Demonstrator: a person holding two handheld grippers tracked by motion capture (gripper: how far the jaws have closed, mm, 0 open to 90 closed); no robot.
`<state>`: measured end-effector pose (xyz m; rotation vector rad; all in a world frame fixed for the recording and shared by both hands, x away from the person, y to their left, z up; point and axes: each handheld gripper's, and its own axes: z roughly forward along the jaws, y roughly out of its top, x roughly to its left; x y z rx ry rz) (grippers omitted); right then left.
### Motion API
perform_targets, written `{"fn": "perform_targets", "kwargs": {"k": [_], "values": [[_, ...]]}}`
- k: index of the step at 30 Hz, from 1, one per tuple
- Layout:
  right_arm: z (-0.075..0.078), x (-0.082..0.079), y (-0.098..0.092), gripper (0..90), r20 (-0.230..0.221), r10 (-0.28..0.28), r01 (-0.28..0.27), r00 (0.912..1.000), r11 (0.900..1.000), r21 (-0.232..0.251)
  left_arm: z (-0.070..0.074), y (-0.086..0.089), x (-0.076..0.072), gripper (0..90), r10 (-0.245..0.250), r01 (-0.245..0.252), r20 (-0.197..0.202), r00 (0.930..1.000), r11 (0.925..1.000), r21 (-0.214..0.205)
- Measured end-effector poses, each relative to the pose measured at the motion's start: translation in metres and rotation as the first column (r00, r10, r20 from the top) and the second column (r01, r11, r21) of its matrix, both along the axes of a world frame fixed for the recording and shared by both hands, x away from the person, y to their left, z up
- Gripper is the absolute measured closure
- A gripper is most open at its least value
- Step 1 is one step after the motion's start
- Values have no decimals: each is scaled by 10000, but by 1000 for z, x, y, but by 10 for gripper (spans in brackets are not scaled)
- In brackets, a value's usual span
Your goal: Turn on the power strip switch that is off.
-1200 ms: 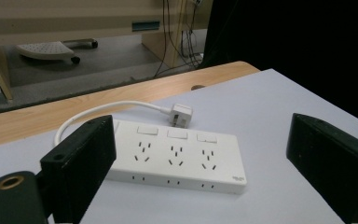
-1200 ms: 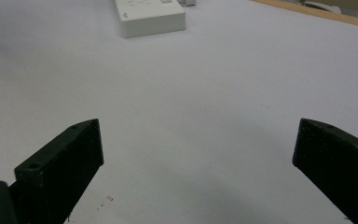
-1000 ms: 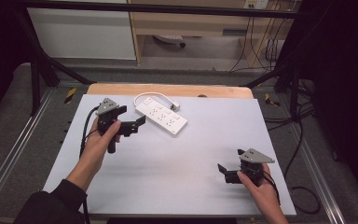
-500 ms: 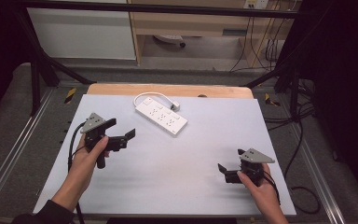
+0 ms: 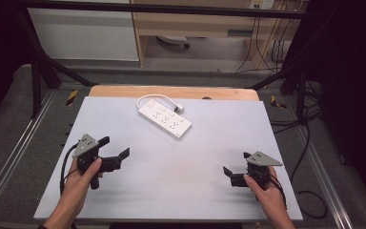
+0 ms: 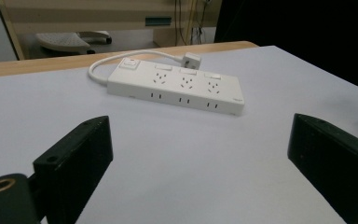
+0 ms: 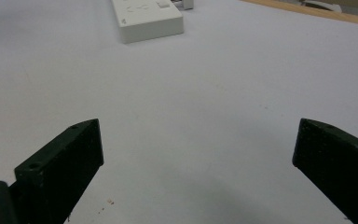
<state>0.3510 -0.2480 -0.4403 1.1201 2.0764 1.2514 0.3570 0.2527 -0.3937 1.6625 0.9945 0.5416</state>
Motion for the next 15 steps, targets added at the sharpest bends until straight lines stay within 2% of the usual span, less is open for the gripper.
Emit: {"fn": "perform_targets", "kwargs": {"k": [5, 9, 13, 15], "values": [[0, 0, -1, 22, -5, -30, 30, 10000, 10000, -53, -14, 9, -18, 42, 179, -178, 86, 9998, 9998, -114], [-1, 1, -1, 22, 5, -63, 63, 10000, 10000, -72, -23, 14, -29, 42, 243, -243, -23, 9997, 9996, -131], [-1, 1, -1, 22, 12, -87, 87, 10000, 9999, -101, -31, 17, -38, 51, 374, -374, -81, 9993, 9993, 59], [-1, 1, -1, 22, 7, -106, 106, 9999, 9999, -98, -36, 17, -42, 53, 389, -388, -29, 9992, 9987, 339]]}}
